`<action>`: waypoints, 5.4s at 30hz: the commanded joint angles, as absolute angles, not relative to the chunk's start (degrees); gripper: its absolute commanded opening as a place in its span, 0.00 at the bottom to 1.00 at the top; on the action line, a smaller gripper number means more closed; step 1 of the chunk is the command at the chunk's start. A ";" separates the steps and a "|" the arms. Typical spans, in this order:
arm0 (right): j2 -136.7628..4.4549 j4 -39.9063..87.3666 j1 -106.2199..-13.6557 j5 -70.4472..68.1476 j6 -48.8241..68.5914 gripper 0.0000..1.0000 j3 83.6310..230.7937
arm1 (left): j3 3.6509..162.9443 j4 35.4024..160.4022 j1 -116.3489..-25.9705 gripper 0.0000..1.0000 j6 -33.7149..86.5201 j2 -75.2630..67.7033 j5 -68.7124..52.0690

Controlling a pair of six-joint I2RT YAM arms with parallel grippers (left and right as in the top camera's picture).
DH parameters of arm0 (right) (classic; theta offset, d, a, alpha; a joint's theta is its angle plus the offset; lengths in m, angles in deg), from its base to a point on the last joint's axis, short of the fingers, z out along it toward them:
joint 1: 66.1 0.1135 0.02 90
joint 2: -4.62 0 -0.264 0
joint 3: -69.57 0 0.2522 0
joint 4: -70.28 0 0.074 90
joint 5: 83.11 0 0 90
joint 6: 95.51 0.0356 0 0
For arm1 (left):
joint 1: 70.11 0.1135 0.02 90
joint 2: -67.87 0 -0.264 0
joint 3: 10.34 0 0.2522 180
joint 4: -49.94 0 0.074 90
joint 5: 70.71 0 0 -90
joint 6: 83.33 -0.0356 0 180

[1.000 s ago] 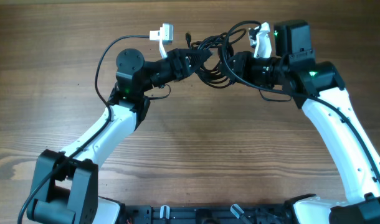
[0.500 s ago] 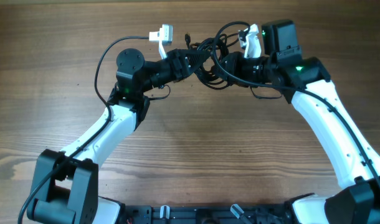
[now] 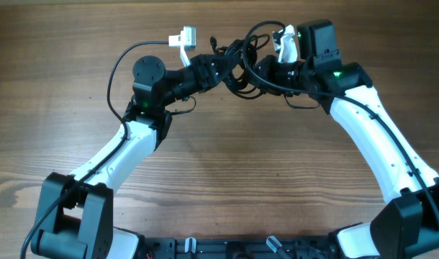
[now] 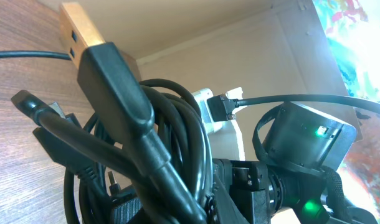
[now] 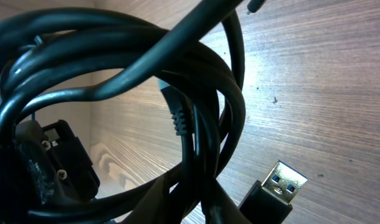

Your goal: Untangle cables

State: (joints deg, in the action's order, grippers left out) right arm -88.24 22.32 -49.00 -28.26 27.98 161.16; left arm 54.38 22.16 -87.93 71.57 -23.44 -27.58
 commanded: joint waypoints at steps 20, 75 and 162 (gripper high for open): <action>-78.08 1.34 -50.86 -23.41 21.10 0.04 161.62 | 55.30 26.51 -87.56 0.04 66.87 -22.78 -19.45; -81.77 27.94 -56.32 -25.90 21.47 0.40 159.82 | 55.30 5.96 -88.02 0.04 87.15 -22.89 -29.41; -75.67 12.48 -60.80 -27.37 2.15 0.86 159.78 | 55.30 53.96 -95.24 0.99 53.32 -33.52 -14.22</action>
